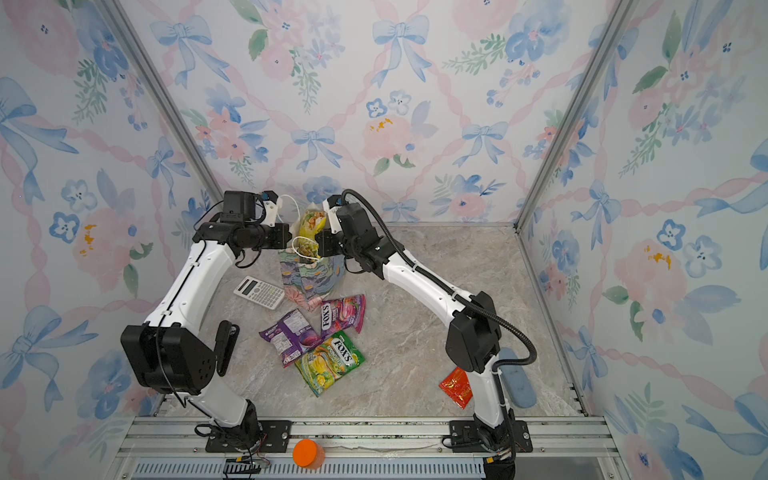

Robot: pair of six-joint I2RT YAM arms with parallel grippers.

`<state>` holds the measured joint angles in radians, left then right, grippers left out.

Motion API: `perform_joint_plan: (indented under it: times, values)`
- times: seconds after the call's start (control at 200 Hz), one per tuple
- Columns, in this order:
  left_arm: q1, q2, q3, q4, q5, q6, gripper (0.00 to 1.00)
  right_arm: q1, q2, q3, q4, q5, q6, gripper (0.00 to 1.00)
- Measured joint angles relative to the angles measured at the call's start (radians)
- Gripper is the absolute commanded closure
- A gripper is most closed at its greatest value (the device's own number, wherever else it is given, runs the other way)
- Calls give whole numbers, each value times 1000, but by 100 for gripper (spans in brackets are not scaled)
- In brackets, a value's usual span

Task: Place the snacks into the paper bag
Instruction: 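Lower the yellow chips bag into the paper bag and open the right gripper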

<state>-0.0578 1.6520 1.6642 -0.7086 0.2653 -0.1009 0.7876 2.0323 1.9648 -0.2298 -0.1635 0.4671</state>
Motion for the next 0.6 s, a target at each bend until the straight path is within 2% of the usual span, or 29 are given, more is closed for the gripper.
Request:
perform_joint_plan:
  times: [0.17, 0.195, 0.245, 0.355, 0.43, 0.495, 0.6]
  values:
    - [0, 0, 0, 1, 0, 0, 100, 0, -16, -45, 23, -22, 24, 100]
    - [0, 0, 0, 2, 0, 0, 100, 0, -17, -48, 26, -25, 28, 97]
    - [0, 0, 0, 2, 0, 0, 100, 0, -17, -50, 31, -30, 34, 85]
    - [0, 0, 0, 2, 0, 0, 100, -1, -18, -50, 32, -40, 43, 44]
    - [0, 0, 0, 2, 0, 0, 100, -4, -21, -47, 29, -43, 45, 26]
    - [0, 0, 0, 3, 0, 0, 100, -9, -29, -41, 23, -42, 39, 15]
    - [0, 0, 0, 2, -4, 0, 100, -16, -47, -31, 13, -39, 33, 5]
